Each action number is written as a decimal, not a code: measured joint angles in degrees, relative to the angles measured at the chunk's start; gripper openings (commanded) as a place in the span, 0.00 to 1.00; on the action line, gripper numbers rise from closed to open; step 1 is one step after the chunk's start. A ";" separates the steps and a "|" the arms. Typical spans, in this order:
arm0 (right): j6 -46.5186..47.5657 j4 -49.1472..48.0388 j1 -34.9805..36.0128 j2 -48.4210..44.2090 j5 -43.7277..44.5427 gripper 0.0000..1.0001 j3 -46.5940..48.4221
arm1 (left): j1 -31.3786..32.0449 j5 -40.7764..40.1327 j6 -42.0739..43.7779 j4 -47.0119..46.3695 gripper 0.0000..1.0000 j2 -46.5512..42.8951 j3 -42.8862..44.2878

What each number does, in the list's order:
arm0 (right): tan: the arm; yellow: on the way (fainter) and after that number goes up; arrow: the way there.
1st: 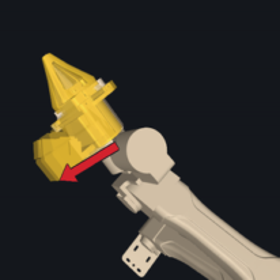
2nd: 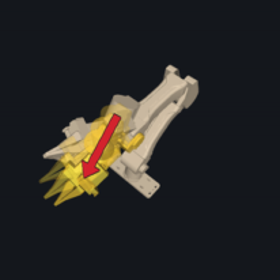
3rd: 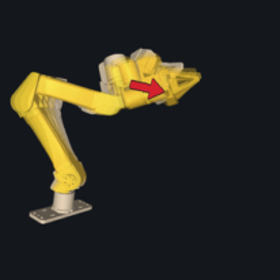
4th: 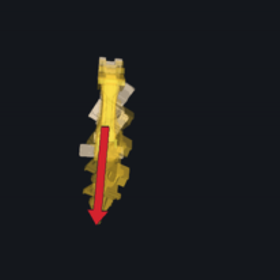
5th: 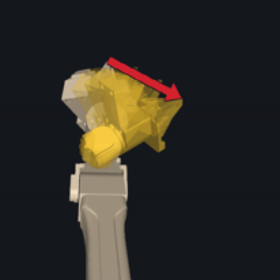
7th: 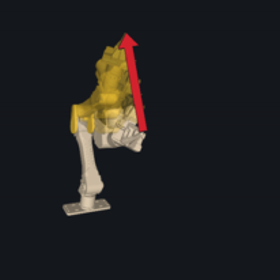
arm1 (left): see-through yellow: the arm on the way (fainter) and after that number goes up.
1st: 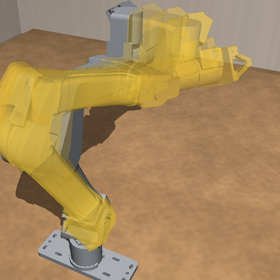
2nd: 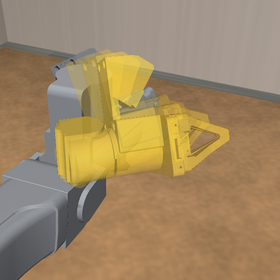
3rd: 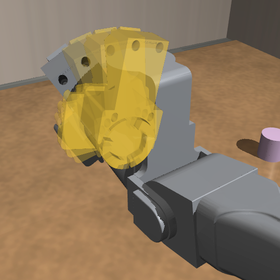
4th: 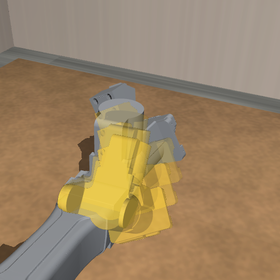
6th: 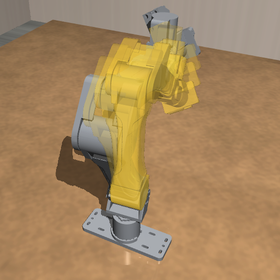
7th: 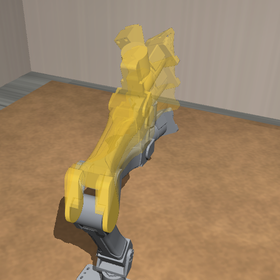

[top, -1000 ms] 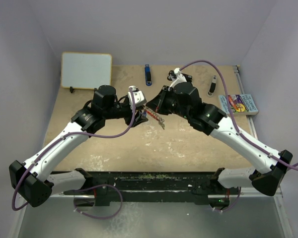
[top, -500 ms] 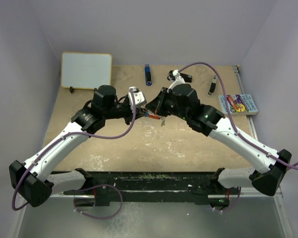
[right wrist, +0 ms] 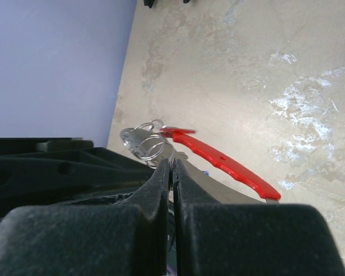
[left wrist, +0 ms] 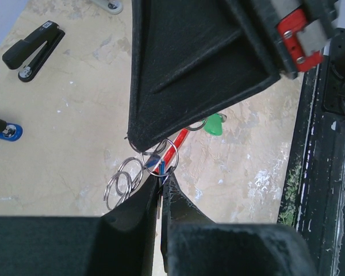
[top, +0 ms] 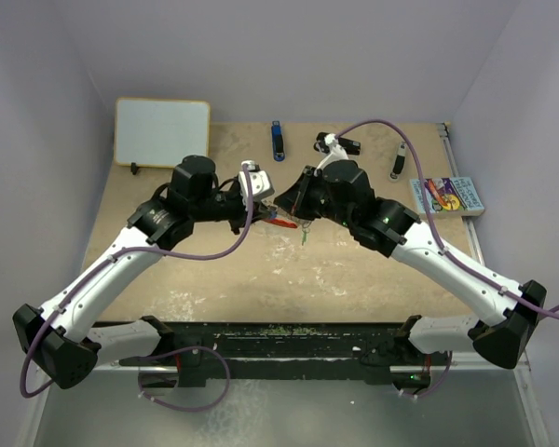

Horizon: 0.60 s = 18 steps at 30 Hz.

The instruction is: Put the keys on the keyring

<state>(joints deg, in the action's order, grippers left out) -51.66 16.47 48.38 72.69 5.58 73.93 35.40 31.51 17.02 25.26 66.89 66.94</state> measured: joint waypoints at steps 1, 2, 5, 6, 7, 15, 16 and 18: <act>0.00 0.13 -0.02 0.00 0.35 0.00 -0.13 | -0.02 0.09 0.13 1.05 0.04 0.00 0.74; 0.00 0.33 -0.02 0.00 0.70 0.00 -0.15 | -0.02 0.22 0.15 2.08 0.04 0.00 1.51; 0.20 0.98 0.00 0.00 2.08 0.00 -0.15 | 0.00 0.68 0.13 4.59 0.04 0.02 3.54; 0.22 1.03 0.02 0.00 2.40 0.00 -0.15 | 0.00 0.81 0.13 5.29 0.04 0.09 4.13; 0.22 1.03 0.15 -0.02 2.54 0.00 -0.15 | 0.00 1.09 0.13 7.08 0.04 0.55 5.62; 0.22 1.22 0.37 -0.83 3.61 0.00 -0.35 | 0.00 2.40 0.68 12.90 0.04 3.91 10.47; 0.20 1.27 0.37 -0.92 3.72 0.00 -0.37 | 0.00 2.60 0.79 13.68 0.04 4.33 11.02; 0.17 1.20 0.37 -1.27 3.85 0.00 -0.61 | 0.00 3.02 1.25 15.52 0.04 5.35 12.44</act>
<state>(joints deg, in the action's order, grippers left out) -51.48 17.67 48.75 71.42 9.43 73.32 35.40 34.52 18.26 40.77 72.25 79.37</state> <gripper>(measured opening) 0.004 0.054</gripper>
